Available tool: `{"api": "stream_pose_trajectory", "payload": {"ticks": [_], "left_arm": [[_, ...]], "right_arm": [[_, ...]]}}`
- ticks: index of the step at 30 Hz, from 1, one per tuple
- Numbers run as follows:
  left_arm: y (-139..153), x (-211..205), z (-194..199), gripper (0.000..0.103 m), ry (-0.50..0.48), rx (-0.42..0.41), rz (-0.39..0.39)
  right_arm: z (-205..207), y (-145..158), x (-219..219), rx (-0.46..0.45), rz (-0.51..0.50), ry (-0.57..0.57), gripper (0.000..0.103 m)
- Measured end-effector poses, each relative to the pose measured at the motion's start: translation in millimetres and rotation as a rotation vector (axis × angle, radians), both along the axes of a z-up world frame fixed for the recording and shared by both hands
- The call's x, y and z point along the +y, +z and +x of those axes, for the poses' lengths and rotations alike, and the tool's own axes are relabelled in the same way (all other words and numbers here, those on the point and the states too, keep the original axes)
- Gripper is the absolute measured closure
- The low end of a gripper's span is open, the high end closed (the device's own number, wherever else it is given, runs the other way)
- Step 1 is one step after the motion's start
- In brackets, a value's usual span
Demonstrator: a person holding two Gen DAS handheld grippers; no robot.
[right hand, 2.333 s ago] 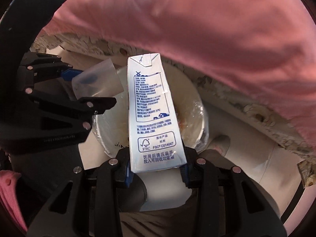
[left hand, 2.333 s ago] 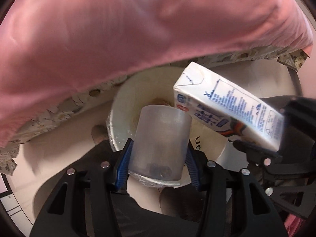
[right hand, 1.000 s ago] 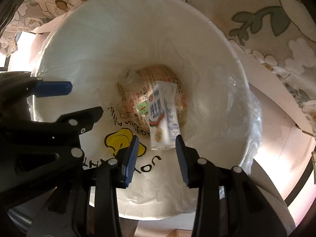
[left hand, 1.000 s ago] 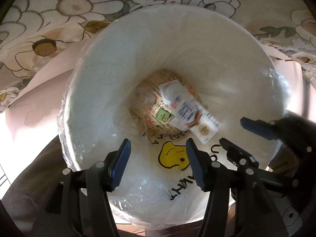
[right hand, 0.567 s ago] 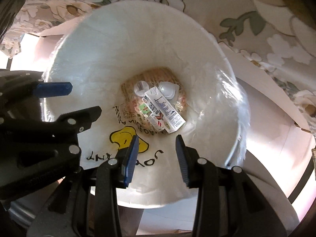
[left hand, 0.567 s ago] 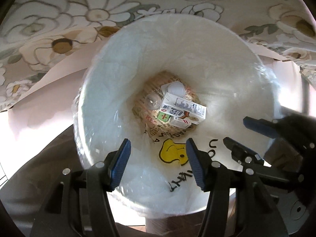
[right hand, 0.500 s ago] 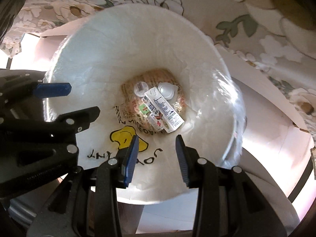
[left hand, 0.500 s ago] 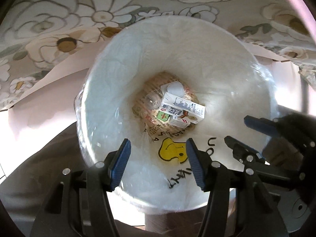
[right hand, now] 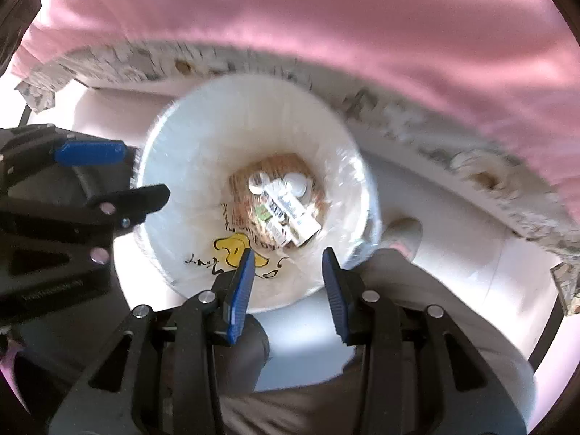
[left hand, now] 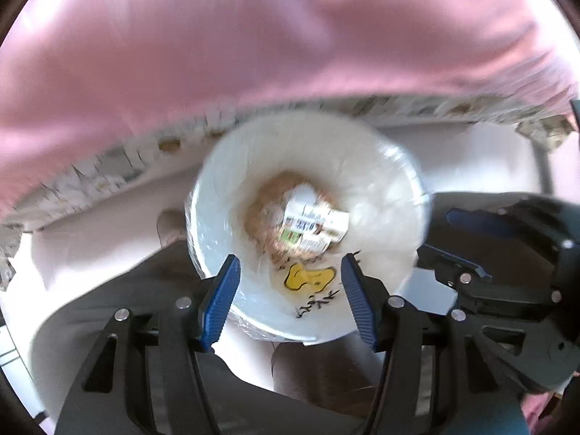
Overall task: Collect trash
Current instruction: 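Lift both open tools away from the bin toward the black tube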
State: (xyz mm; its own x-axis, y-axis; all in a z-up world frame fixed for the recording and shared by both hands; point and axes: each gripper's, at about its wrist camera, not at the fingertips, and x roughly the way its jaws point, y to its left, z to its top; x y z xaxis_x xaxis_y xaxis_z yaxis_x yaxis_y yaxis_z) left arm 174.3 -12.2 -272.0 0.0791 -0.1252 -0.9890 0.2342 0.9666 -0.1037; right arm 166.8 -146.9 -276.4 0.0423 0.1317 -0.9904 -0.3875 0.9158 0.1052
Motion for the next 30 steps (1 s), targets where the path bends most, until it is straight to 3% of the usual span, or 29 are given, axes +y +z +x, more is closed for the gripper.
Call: {"api": "stream_pose_trajectory", "payload": {"ticks": [8, 12, 18, 25, 30], "left_arm": [[102.4, -5.3, 19.1, 0.038, -0.058, -0.192, 0.006], [144.0, -8.3, 36.2, 0.034, -0.068, -0.262, 0.001], [199.2, -18.0, 76.8, 0.029, -0.066, -0.336, -0.005], [238.5, -39.6, 147.4, 0.025, -0.07, -0.402, -0.021], [236.3, -62.1, 218.6, 0.024, -0.108, -0.446, -0.024]], "right_arm": [[12.6, 89.4, -21.6, -0.154, 0.022, 0.003, 0.063], [26.4, 134.6, -31.5, -0.238, 0.029, 0.001, 0.052], [58.0, 193.7, -41.1, -0.333, 0.044, 0.023, 0.052], [129.9, 239.0, -57.6, -0.434, 0.025, 0.021, 0.048], [212.1, 231.8, -68.5, -0.442, 0.021, 0.0, 0.048]]}}
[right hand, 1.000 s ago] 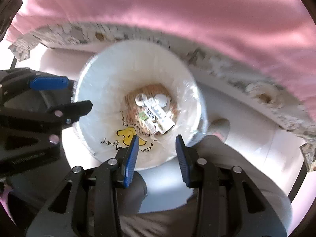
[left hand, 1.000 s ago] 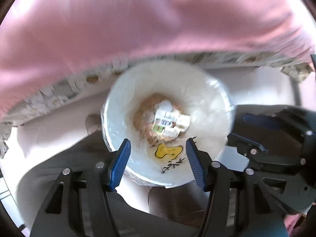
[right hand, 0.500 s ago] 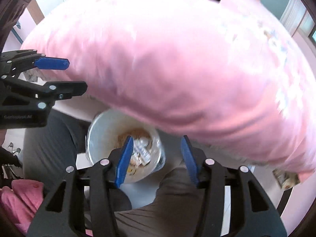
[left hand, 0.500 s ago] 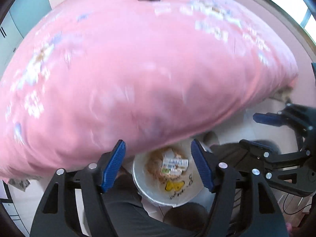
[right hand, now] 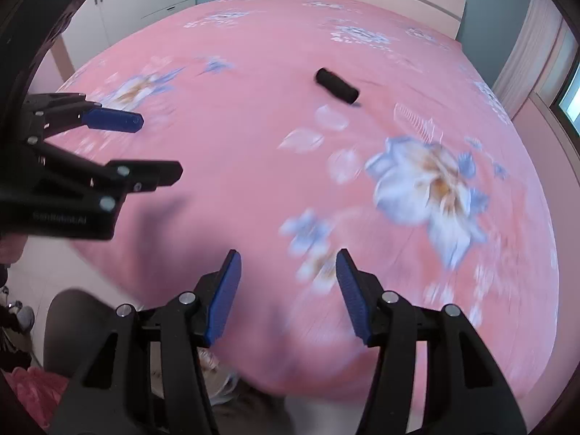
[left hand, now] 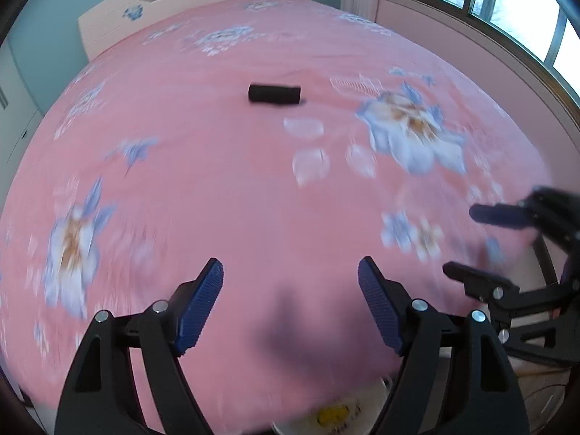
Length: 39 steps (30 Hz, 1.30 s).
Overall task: Collect trash
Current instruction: 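Lift both open tools away from the bin toward the black tube, then grasp the black foam tube with the left tool while the right tool grasps the red block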
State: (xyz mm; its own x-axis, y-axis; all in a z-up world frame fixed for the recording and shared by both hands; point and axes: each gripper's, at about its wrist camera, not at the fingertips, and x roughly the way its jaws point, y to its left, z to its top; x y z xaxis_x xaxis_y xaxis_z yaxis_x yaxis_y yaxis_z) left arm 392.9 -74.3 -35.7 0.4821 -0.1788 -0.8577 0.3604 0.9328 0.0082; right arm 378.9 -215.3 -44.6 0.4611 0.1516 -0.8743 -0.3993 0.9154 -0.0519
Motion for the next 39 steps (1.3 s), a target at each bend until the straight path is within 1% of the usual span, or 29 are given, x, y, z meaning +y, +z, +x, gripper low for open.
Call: {"api": "stream_pose_trajectory", "payload": {"ticks": [5, 9, 12, 15, 18, 19, 21, 23, 25, 28, 31, 33, 36, 39], "left_arm": [[-21.7, -15.9, 74.6, 0.024, -0.043, -0.014, 0.006], [-32.4, -22.7, 124.0, 0.024, -0.051, 0.036, 0.019], [-24.5, -21.9, 144.2, 0.024, -0.047, 0.101, 0.014], [-7.6, -23.4, 153.5, 0.024, -0.046, 0.133, 0.011], [9.5, -29.4, 161.9, 0.023, -0.055, 0.169, -0.017], [14.5, -32.0, 164.4, 0.021, -0.056, 0.168, -0.025], [22.5, -35.1, 169.4, 0.017, -0.056, 0.138, -0.047], [24.3, -37.7, 172.8, 0.016, -0.064, 0.111, -0.06], [19.8, -42.8, 178.3, 0.016, -0.077, 0.086, -0.066], [8.5, -47.1, 189.4, 0.016, -0.079, 0.05, -0.075], [-7.3, -49.5, 202.6, 0.016, -0.081, 0.005, -0.09], [-17.7, -52.1, 209.7, 0.016, -0.083, -0.035, -0.083], [-33.3, -57.5, 219.8, 0.016, -0.101, -0.078, -0.081], [-46.9, -64.4, 228.0, 0.016, -0.128, -0.135, -0.054]], "right_arm": [[96.3, -20.6, -9.5, 0.033, 0.002, -0.013, 0.048], [159.3, -15.3, -17.0, 0.06, 0.008, -0.038, 0.048], [191.7, -3.2, -20.0, 0.099, 0.019, -0.055, 0.048], [213.3, 12.5, -19.2, 0.144, 0.022, -0.059, 0.048], [232.6, 24.4, -18.5, 0.195, 0.035, -0.058, 0.048], [238.9, 27.5, -17.9, 0.207, 0.037, -0.057, 0.048], [253.6, 31.4, -14.3, 0.23, 0.036, -0.046, 0.048], [268.9, 33.5, -11.6, 0.239, 0.046, -0.027, 0.048], [284.7, 32.9, -6.7, 0.242, 0.06, -0.005, 0.048], [310.0, 23.8, 1.7, 0.247, 0.086, 0.044, 0.048], [334.2, 5.8, 11.6, 0.25, 0.091, 0.119, 0.048], [350.4, -10.8, 17.2, 0.257, 0.083, 0.161, 0.048], [371.2, -37.1, 21.9, 0.3, 0.088, 0.211, 0.048], [384.7, -56.9, 27.1, 0.329, 0.106, 0.256, 0.048]]}}
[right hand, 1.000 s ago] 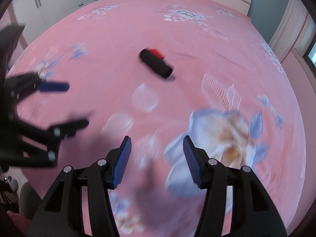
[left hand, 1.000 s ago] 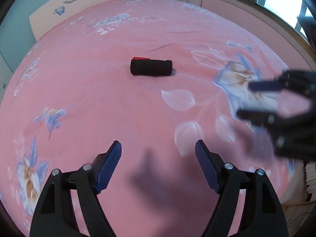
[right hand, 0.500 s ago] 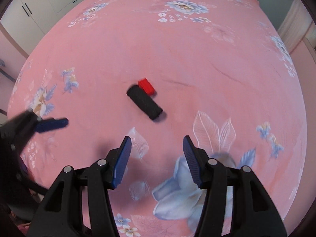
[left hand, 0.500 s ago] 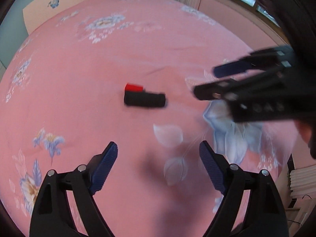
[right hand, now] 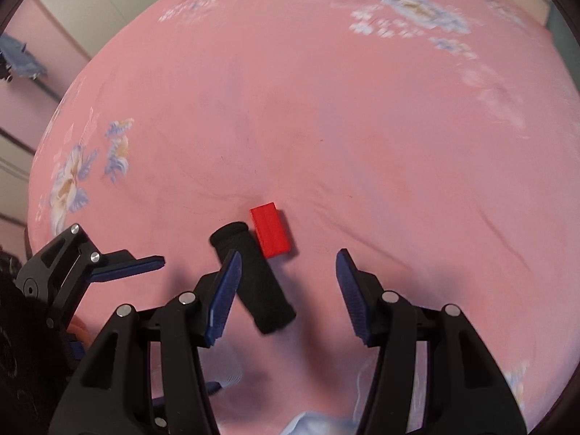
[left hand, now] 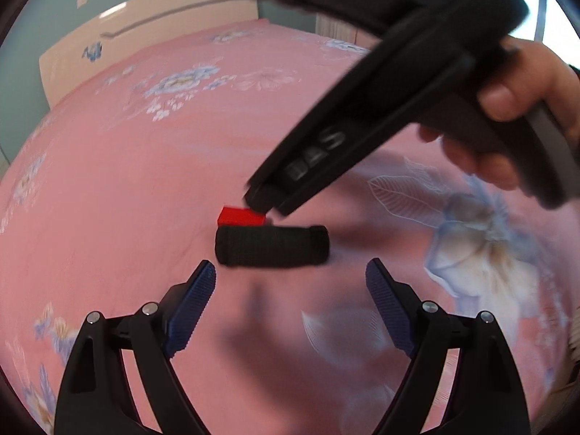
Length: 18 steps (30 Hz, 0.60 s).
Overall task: Collect trash
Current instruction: 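Grasp the black foam tube with the left tool while the right tool grasps the red block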
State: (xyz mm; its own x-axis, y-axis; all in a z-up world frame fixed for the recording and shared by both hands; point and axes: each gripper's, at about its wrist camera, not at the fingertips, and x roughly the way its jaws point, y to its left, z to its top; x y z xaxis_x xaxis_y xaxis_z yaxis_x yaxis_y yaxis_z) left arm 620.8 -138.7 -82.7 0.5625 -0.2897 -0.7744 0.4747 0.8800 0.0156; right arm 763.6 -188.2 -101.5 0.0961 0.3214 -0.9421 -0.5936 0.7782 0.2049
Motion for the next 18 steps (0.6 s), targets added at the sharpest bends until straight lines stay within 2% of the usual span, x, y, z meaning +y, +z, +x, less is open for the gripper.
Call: {"api": "stream_pose_trajectory", "payload": {"ticks": [6, 14, 18], "left_arm": [[-22.7, -10.8, 18.9, 0.016, -0.046, -0.041, 0.002], [-40.1, -16.5, 32.1, 0.008, -0.062, -0.1, -0.008], [-40.2, -10.6, 29.1, 0.008, 0.03, -0.139, -0.001]], "right_arm": [[15.9, -24.1, 13.3, 0.036, 0.039, 0.027, 0.048], [24.5, -41.1, 17.9, 0.045, 0.048, 0.052, 0.052], [20.9, -40.3, 21.1, 0.043, 0.085, 0.094, 0.052]]}}
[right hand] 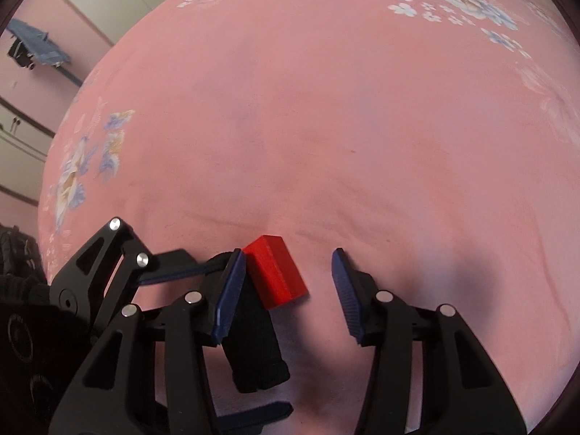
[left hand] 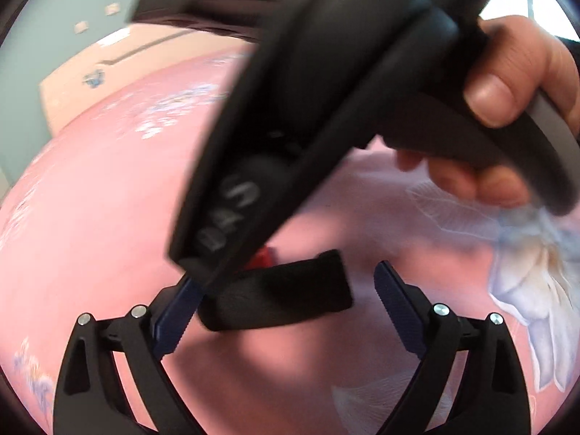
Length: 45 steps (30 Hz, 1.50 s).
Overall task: Collect trash
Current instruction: 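Grasp the black foam tube with the left tool while the right tool grasps the red block, then carry the black tube and red block with both tools over the bin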
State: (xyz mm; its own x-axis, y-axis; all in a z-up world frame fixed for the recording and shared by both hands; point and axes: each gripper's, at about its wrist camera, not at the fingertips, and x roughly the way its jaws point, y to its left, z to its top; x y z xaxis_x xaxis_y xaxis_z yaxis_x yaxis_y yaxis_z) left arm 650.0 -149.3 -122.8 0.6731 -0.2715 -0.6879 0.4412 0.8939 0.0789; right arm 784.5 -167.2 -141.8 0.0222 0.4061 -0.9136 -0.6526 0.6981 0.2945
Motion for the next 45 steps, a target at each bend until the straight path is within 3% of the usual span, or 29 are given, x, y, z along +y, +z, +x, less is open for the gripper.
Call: {"api": "stream_pose_trajectory", "payload": {"ticks": [3, 9, 14, 19, 29, 30, 31, 37, 45], "left_arm": [[1.3, 4.9, -3.5, 0.007, 0.042, -0.011, -0.016], [-4.8, -1.3, 15.3, 0.006, 0.029, 0.049, -0.005], [-7.4, -17.7, 14.0, 0.006, 0.053, 0.021, 0.085], [-7.0, -13.7, 18.4, 0.007, 0.056, 0.059, 0.043], [0.8, -11.6, 39.1, 0.007, 0.01, 0.052, 0.028], [2.3, -12.1, 41.6, 0.014, 0.01, 0.051, 0.023], [3.5, -11.3, 44.0, 0.015, 0.01, 0.054, 0.012], [12.7, 13.5, 46.6, 0.016, 0.032, 0.071, -0.065], [34.3, 46.4, 9.9, 0.017, 0.025, 0.043, -0.001]], "right_arm": [[-5.8, 0.7, 4.9, 0.005, 0.025, 0.035, 0.053], [-0.1, -5.9, 10.4, -0.009, -0.022, -0.003, 0.067], [-4.6, -10.2, 17.1, -0.044, -0.093, 0.014, 0.075], [-1.0, -11.8, 13.2, -0.059, -0.109, -0.028, 0.08], [12.2, -12.8, -6.9, 0.013, 0.004, -0.177, 0.08], [13.5, -12.4, -8.8, 0.018, 0.017, -0.201, 0.08], [15.0, -11.9, -10.8, 0.02, 0.027, -0.22, 0.08], [14.2, -0.4, -27.2, -0.013, 0.052, -0.301, 0.082], [3.9, 27.6, -43.5, -0.084, 0.012, -0.342, 0.082]]}}
